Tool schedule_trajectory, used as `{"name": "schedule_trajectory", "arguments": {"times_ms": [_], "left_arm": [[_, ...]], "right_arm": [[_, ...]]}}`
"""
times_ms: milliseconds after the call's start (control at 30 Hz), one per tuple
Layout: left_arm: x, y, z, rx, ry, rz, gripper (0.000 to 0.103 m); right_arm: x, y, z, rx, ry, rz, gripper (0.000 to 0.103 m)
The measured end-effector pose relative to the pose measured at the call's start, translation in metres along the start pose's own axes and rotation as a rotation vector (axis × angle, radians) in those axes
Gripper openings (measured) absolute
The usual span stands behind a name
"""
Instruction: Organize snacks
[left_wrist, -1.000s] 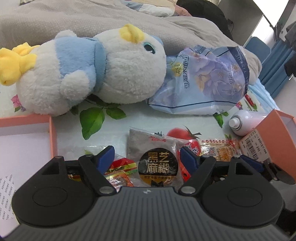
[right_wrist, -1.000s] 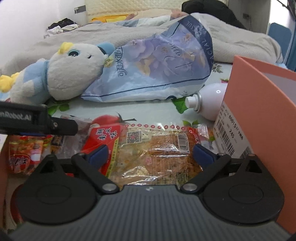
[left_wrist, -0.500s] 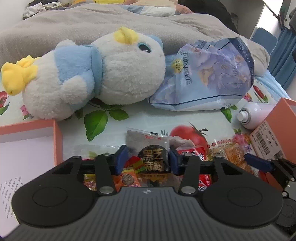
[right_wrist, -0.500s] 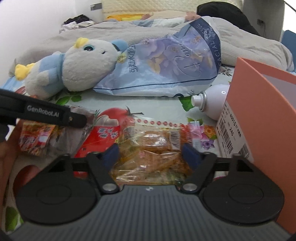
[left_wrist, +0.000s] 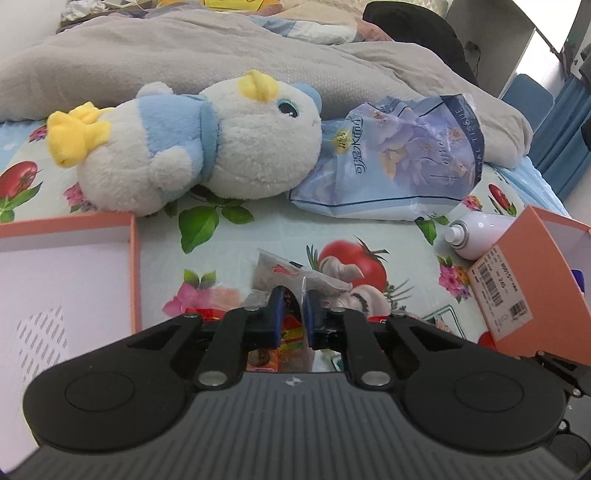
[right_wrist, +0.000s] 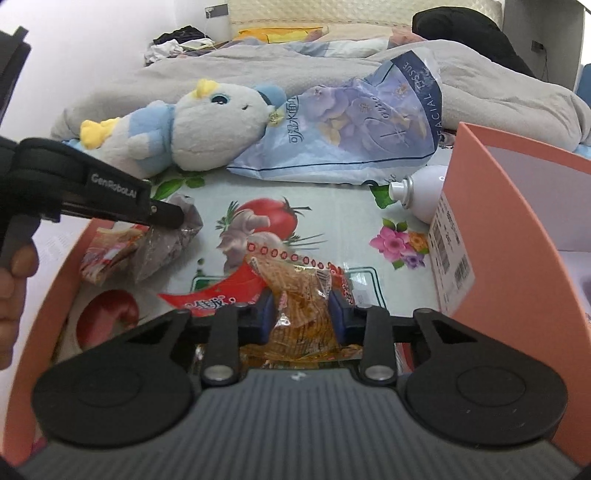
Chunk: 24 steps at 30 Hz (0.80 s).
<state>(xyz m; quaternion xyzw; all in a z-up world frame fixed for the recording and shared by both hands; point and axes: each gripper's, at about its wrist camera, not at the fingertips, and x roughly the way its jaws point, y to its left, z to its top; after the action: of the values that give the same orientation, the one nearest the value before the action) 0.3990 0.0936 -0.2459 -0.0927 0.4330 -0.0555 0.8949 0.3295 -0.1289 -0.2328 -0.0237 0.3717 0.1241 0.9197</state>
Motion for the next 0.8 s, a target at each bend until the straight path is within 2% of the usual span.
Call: {"name": "schedule_trajectory", "arguments": {"times_ms": [233,567,800], "left_arm": [[-0.026,-0.009,-0.011,-0.023,-0.012,0.000,0.009],[-0.061,-0.023,-0.039,-0.078,-0.025,-0.032,0.007],[-0.093,-0.034,-0.070,-0.112,-0.031,-0.064,0.006]], "right_arm": [[-0.028,0.004,0.000,-0.016,-0.031,0.013,0.031],[-0.057,0.007,-0.016,-0.064,0.003,-0.012,0.031],[-0.082,0.008,-0.032,-0.086,0.021,-0.005,0.031]]}}
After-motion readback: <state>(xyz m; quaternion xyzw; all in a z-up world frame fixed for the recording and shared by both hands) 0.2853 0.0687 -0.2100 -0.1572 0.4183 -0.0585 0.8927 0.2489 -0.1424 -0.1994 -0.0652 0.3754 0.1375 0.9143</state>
